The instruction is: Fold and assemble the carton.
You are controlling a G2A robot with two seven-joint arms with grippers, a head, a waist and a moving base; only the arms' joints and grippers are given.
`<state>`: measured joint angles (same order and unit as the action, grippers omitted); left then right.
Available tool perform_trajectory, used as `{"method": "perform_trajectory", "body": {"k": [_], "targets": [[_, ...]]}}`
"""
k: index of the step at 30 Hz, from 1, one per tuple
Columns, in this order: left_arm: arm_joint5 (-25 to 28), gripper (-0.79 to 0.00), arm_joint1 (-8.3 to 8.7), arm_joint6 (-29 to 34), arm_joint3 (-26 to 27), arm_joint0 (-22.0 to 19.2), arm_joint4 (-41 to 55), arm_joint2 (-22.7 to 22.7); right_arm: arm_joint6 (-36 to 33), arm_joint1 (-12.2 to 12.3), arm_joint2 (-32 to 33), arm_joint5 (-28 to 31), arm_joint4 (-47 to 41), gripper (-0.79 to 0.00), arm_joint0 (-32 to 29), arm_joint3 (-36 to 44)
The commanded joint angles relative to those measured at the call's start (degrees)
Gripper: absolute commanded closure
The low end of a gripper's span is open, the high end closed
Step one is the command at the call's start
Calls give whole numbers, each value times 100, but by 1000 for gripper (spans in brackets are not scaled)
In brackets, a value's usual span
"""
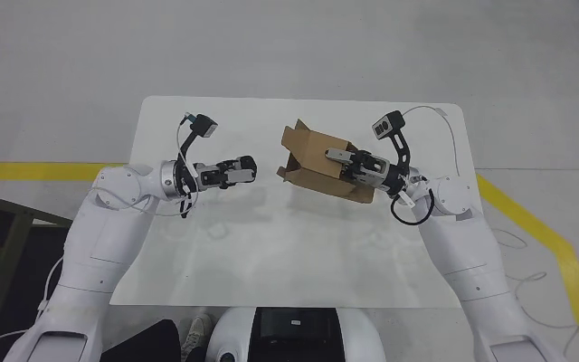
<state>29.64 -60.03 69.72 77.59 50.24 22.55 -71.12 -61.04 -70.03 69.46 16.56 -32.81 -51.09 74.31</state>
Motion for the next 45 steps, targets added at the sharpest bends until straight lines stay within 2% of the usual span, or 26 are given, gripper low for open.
{"method": "perform_trajectory", "body": {"k": [1, 5, 10, 13, 17, 26, 32, 39, 45], "targets": [[0, -785, 0, 0, 0, 0, 0, 0, 0, 0, 0, 0, 0, 0, 0, 0], [17, -785, 22, -277, 189, 39, -396, -65, 0, 0, 0, 0, 0, 0, 0, 0], [868, -785, 43, -498, 246, 75, -782, -144, 0, 0, 0, 0, 0, 0, 0, 0], [1150, -785, 46, -658, 218, 61, -867, -100, 0, 0, 0, 0, 0, 0, 0, 0], [1700, -785, 100, -1207, 324, 130, -1129, -34, 0, 0, 0, 0, 0, 0, 0, 0], [2783, -785, 253, -2290, 123, 96, -2319, -25, 0, 0, 0, 0, 0, 0, 0, 0], [2836, -785, 264, -2871, 310, 144, -3410, -120, 0, 0, 0, 0, 0, 0, 0, 0], [2836, -785, 249, -4294, 689, 445, -4734, -248, 0, 0, 0, 0, 0, 0, 0, 0], [2836, -785, 286, -5280, 813, 480, -6084, -151, 0, 0, 0, 0, 0, 0, 0, 0]]}}
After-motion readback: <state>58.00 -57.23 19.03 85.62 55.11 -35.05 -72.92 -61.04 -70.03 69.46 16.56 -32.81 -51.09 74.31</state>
